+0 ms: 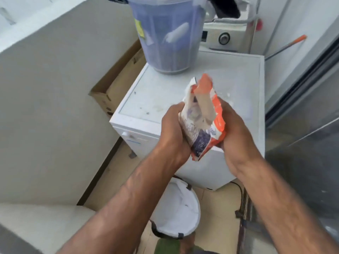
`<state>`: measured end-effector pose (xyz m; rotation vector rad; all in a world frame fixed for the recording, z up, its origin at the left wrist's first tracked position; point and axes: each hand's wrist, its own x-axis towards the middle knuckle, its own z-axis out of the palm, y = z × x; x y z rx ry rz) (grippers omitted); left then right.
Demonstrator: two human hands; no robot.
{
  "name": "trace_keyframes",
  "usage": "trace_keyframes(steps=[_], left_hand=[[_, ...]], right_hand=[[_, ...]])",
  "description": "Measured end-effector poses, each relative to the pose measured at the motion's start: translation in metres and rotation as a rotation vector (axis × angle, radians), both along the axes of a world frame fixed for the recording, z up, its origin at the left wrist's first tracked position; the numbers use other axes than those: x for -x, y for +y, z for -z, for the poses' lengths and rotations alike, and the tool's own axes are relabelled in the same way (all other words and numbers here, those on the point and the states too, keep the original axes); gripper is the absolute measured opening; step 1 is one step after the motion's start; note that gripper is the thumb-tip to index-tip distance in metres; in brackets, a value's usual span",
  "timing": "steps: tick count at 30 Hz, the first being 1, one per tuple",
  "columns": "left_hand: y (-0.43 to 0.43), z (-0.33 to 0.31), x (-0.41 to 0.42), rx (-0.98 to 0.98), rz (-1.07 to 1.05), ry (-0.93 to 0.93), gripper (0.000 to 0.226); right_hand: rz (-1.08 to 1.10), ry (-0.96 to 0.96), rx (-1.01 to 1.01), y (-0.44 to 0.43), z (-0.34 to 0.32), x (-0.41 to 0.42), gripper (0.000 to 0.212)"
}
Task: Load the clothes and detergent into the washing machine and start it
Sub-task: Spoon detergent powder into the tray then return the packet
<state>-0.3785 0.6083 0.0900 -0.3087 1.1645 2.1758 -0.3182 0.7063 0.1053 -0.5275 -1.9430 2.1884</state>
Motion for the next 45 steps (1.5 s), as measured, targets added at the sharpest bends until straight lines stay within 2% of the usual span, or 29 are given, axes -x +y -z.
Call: trace_keyframes(steps=[7, 15, 22, 27, 32, 37, 42, 45], left_hand=[[0.101, -0.017, 0.068, 0.038, 0.186, 0.110, 0.039], [0.156, 0.009, 0.113, 0.220, 0.192, 0.037, 0.040], [0.166, 0.032, 0.126, 0.364, 0.153, -0.037, 0.042], [0.169, 0.039, 0.128, 0.445, 0.145, -0.039, 0.042], [0.165, 0.041, 0.124, 0.517, 0.204, -0.061, 0.047], [0.162, 0.033, 0.120, 0.576, 0.262, -0.051, 0.047], [0.155, 0.020, 0.112, 0.652, 0.419, 0.079, 0.047], [0.151, 0.012, 0.112, 0.627, 0.416, 0.055, 0.046]], right_hand=[[0.079, -0.051, -0.082, 0.091, -0.014, 0.057, 0.044], [0.040, -0.205, -0.034, 0.138, 0.011, 0.107, 0.051], [0.053, -0.337, 0.074, 0.145, 0.046, 0.137, 0.053], [0.103, -0.397, 0.089, 0.146, 0.068, 0.150, 0.067], [0.106, -0.406, 0.111, 0.149, 0.085, 0.161, 0.051], [0.107, -0.429, 0.020, 0.149, 0.090, 0.153, 0.045], [0.151, -0.371, -0.119, 0.143, 0.080, 0.145, 0.035], [0.166, -0.338, -0.166, 0.135, 0.065, 0.134, 0.057]])
